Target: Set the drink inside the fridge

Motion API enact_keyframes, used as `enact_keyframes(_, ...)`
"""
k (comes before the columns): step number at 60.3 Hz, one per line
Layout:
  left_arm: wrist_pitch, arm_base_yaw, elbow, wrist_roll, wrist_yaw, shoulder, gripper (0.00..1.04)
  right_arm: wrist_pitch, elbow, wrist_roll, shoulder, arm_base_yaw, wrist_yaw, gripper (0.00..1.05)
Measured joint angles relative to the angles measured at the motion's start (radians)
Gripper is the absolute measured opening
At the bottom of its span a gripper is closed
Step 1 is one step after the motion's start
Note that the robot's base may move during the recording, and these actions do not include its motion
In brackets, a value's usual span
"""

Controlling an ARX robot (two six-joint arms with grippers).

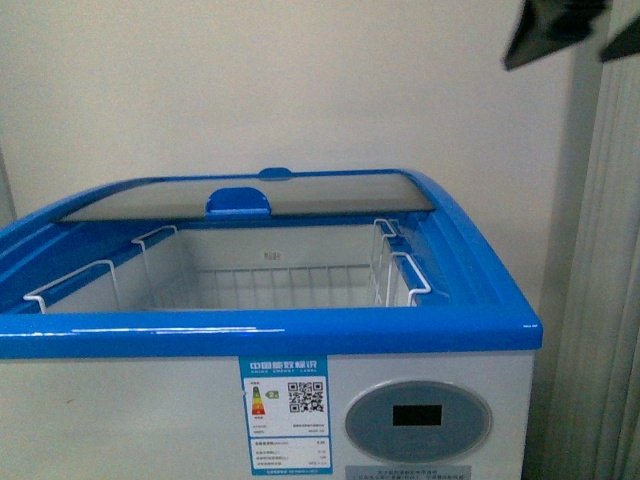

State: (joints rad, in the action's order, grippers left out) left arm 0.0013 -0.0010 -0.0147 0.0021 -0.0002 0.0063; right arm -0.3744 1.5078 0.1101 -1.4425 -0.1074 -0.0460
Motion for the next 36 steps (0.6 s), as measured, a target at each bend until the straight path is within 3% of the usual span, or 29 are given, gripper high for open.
enact_keyframes(9, 0.0, 0.0, 0.0, 0.0, 0.0, 0.0, 0.97, 0.043, -0.187, -0.071, 0.196, 0.017, 0.019, 0.95)
enact_keyframes(13, 0.0, 0.0, 0.0, 0.0, 0.0, 0.0, 0.97, 0.324, -0.346, -0.082, 0.29, 0.013, 0.124, 0.81)
enact_keyframes(17, 0.0, 0.0, 0.0, 0.0, 0.0, 0.0, 0.97, 0.528, -0.542, -0.092, 0.365, 0.017, 0.125, 0.67)
enact_keyframes(24, 0.0, 0.0, 0.0, 0.0, 0.0, 0.0, 0.97, 0.672, -0.81, -0.096, 0.451, 0.037, 0.117, 0.43)
enact_keyframes(29, 0.0, 0.0, 0.0, 0.0, 0.0, 0.0, 0.97, 0.718, -0.912, -0.097, 0.497, 0.048, 0.101, 0.29)
enact_keyframes(31, 0.0, 0.0, 0.0, 0.0, 0.0, 0.0, 0.97, 0.741, -0.962, -0.097, 0.527, 0.073, 0.053, 0.22)
enact_keyframes(36, 0.0, 0.0, 0.0, 0.0, 0.0, 0.0, 0.97, 0.787, -1.064, -0.098, 0.591, 0.105, 0.05, 0.03)
